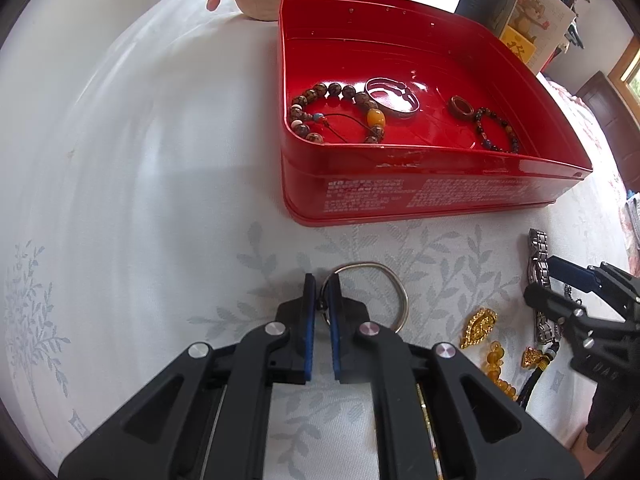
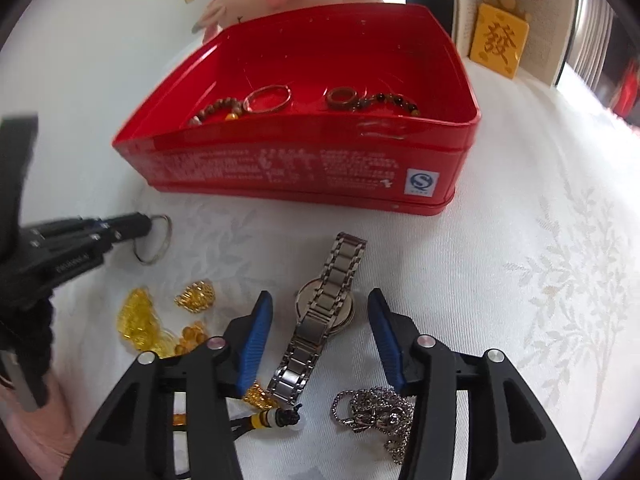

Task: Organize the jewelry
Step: 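Lift and carry the bangle and watch over the red box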

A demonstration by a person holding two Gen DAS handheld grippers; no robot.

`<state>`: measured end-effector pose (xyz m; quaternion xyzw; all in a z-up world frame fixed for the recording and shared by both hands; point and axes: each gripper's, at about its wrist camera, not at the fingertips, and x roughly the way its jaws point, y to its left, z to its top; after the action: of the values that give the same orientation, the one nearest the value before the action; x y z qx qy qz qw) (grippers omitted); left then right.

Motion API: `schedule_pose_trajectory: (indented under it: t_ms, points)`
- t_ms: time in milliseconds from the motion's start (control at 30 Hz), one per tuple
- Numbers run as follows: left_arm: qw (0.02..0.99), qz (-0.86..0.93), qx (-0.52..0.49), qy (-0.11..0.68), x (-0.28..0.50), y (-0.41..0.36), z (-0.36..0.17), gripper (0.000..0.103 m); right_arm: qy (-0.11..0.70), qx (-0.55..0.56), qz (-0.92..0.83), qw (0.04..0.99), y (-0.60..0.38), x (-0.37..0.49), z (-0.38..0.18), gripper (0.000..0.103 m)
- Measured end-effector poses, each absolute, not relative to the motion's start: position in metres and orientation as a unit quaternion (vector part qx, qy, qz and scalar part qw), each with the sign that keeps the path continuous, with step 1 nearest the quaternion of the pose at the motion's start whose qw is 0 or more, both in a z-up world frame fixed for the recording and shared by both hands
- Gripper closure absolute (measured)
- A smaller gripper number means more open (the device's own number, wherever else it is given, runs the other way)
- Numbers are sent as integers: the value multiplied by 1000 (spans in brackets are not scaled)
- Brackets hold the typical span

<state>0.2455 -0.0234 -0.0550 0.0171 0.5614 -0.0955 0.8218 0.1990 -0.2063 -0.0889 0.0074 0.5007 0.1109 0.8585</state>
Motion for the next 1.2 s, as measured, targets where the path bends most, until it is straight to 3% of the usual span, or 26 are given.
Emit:
schedule_pose_trajectory:
  t_ms: [133,200,833,1200]
  points:
    - [825,-91,27,557,243,-27,-55,97,486,-33,92,868,-192,195,-90,60]
    - [827,-91,31,555,242,-28,-55,99,482,-41,92,870,-189,194,-89,71]
    - [840,-144,-11,523,226,-25,-25,99,432,80,157,885,-242,176,-43,72]
    - [845,-158,-11,511,218,-28,-8,99,418,84,157,891,-242,170,-32,72]
